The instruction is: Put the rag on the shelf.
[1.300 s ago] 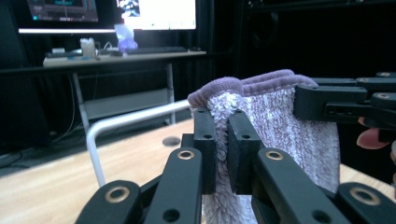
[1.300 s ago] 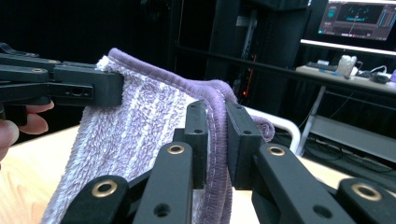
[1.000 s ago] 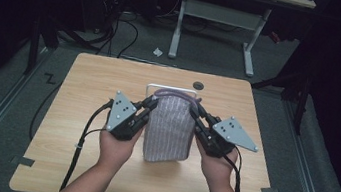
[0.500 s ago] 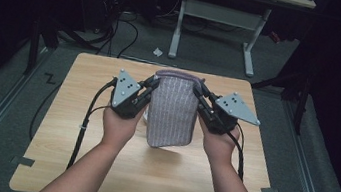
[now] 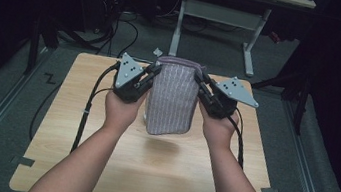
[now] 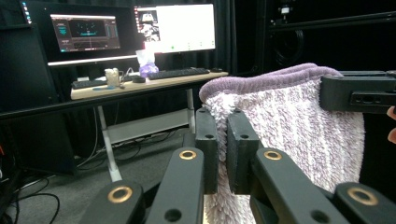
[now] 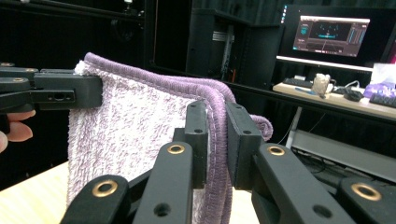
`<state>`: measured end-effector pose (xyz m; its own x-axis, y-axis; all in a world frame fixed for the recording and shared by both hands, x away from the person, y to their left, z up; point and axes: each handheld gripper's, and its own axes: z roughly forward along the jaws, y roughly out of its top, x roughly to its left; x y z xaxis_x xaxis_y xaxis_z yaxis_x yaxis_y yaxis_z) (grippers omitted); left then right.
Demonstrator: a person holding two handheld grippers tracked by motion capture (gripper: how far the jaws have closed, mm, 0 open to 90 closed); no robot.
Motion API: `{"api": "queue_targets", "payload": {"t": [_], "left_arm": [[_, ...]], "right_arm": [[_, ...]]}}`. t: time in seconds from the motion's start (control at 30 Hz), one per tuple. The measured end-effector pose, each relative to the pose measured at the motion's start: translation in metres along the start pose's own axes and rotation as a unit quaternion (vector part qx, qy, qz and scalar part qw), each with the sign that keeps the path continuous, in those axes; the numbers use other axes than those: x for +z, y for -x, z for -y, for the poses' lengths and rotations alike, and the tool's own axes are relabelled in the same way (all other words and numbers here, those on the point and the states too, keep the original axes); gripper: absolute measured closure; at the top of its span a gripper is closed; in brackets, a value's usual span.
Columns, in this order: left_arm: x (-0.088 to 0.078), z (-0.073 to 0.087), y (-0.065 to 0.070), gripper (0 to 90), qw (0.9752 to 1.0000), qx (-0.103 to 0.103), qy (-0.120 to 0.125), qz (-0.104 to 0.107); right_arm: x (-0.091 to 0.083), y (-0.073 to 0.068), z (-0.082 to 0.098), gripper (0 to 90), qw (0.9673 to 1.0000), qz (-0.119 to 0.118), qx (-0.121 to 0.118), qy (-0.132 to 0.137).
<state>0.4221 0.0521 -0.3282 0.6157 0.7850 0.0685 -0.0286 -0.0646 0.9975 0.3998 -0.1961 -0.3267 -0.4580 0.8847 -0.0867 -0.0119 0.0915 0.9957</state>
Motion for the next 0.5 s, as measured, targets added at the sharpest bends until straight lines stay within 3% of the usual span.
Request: {"api": "queue_targets", "payload": {"t": [0.23,0.4,0.5], "left_arm": [[0.026,-0.004,-0.015,84.5,0.9999,-0.011,-0.005,0.002],[0.041,-0.003,-0.024,84.5,0.9996,-0.026,-0.011,0.001],[0.048,-0.003,-0.032,84.4,0.9995,-0.024,-0.020,-0.002]], "right_arm": [[0.020,0.016,-0.003,80.9,0.9997,0.004,0.023,-0.005],[0.038,0.028,-0.002,80.8,0.9991,0.005,0.037,-0.020],[0.049,0.032,-0.002,80.7,0.9988,0.006,0.036,-0.031]]}}
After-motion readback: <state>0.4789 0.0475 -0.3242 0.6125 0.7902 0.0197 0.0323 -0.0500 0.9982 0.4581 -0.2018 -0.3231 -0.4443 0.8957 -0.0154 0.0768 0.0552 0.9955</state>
